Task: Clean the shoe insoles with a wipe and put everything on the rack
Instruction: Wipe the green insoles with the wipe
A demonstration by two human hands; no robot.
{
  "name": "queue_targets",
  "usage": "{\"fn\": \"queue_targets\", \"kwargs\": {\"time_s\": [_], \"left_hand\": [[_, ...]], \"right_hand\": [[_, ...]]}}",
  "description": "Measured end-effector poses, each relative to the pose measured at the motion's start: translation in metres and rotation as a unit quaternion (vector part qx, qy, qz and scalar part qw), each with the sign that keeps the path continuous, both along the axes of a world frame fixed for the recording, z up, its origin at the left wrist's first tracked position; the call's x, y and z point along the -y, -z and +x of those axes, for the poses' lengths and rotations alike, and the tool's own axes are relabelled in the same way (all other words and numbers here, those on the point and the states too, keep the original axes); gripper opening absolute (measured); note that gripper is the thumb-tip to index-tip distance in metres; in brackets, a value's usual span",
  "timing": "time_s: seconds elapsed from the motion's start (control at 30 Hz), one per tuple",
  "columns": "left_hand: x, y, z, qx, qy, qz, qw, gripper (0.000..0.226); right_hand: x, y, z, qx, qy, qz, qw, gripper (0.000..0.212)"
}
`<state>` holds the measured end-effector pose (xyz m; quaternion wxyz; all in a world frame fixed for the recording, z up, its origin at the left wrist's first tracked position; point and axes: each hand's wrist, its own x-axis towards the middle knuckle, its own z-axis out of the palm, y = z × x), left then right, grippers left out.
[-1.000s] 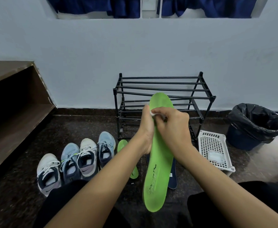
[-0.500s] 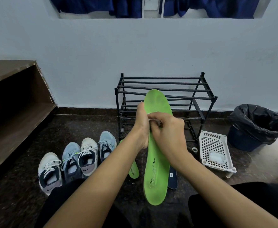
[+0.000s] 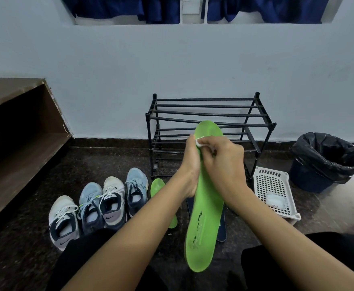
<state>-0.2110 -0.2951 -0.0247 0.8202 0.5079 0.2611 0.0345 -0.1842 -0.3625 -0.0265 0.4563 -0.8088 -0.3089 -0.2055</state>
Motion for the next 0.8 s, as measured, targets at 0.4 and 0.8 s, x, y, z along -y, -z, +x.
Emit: {"fn": "queue_targets", "kwargs": {"time_s": [0.4, 0.8], "left_hand": [[-0.007, 0.0, 0.001, -0.003, -0.009, 0.014, 1.0, 0.062], [-0.008, 0.003, 0.001, -0.004, 0.01, 0.016, 1.0, 0.066]], "right_hand": [[-0.002, 0.001, -0.004, -0.027, -0.02, -0.003, 0.999, 0.024], [0.001, 0.002, -0.003, -0.036, -0.011, 0.0, 0.999, 0.023]]}}
